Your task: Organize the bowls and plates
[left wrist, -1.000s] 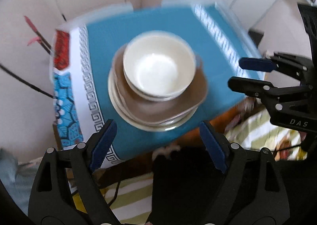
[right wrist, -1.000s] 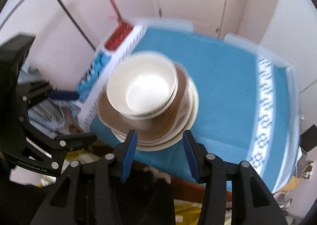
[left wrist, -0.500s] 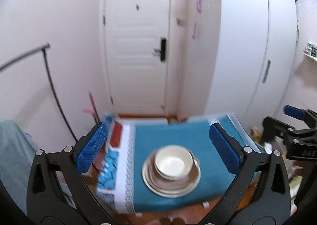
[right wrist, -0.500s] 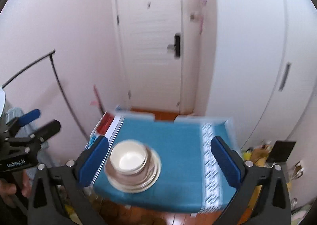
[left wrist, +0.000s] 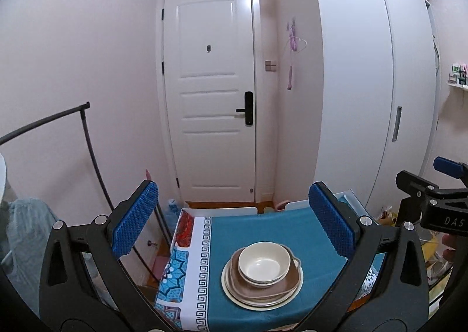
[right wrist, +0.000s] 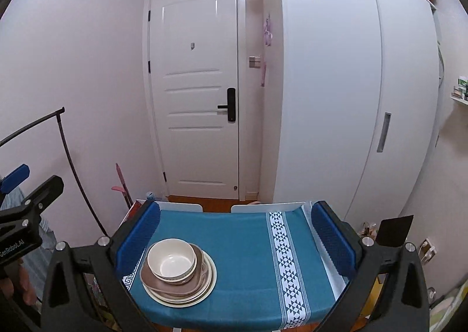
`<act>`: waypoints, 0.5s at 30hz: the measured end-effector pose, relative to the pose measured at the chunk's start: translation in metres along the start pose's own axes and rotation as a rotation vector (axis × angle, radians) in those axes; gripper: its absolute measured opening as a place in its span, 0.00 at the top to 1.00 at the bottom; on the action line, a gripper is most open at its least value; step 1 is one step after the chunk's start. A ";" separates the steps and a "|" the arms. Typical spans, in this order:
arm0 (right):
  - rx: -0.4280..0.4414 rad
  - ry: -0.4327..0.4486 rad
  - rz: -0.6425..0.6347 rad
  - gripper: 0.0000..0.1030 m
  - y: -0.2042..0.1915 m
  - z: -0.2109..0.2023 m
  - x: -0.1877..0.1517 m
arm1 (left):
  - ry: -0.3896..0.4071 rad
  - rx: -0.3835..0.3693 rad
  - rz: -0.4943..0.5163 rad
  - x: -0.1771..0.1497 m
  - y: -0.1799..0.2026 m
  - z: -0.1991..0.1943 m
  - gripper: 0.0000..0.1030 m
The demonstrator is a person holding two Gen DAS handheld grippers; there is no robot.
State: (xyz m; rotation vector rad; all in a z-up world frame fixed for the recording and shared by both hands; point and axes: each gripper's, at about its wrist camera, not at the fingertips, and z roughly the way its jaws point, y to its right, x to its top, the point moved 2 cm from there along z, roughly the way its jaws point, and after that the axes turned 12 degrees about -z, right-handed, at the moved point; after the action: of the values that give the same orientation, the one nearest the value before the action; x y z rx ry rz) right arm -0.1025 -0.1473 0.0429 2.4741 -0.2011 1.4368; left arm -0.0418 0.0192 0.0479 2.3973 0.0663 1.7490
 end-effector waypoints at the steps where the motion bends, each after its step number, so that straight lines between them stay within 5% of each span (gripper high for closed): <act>1: -0.002 0.004 0.002 0.00 0.000 -0.002 0.000 | 0.000 0.002 0.005 0.000 0.000 -0.002 0.00; 15: -0.029 0.001 -0.006 0.00 -0.003 -0.003 0.005 | -0.007 -0.014 0.015 0.001 0.002 -0.002 0.00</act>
State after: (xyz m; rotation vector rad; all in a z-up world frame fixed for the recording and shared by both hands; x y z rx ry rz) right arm -0.1019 -0.1431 0.0483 2.4492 -0.2129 1.4230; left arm -0.0432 0.0172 0.0496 2.4002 0.0353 1.7421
